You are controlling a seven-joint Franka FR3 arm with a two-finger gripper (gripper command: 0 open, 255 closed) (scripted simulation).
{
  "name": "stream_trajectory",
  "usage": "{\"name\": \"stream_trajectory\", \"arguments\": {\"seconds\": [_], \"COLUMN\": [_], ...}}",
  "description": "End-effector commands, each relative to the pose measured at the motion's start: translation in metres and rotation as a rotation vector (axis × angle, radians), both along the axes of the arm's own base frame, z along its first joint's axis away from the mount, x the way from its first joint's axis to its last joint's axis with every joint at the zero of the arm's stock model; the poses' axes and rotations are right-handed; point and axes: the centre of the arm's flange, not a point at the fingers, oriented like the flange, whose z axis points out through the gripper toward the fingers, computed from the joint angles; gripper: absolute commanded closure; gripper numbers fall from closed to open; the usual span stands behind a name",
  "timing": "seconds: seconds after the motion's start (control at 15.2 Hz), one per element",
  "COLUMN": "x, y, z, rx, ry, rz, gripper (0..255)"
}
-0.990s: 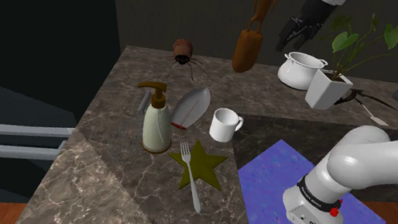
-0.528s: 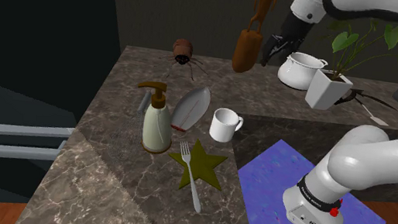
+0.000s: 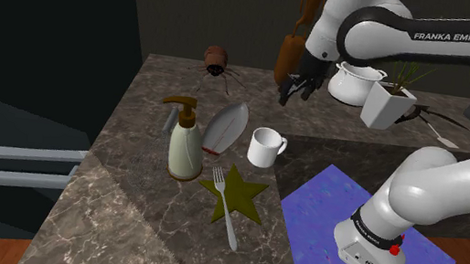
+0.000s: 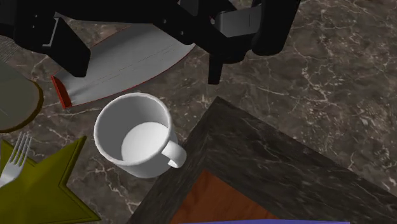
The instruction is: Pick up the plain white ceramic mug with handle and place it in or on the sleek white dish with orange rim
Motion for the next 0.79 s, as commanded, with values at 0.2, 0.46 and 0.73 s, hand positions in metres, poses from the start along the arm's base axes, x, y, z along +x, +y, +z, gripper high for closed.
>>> {"name": "stream_trajectory", "arguments": {"seconds": [0.2,0.46,0.73], "x": [0.011,0.02,0.026], "y": [0.038,0.069,0.093], "z": [-0.052,-0.095,-0.127], "rx": [-0.001,-0.003,-0.004], "ry": [0.03,0.054,0.073], "rz": [0.003,0.006,0.009], "gripper": [0,0,0]}}
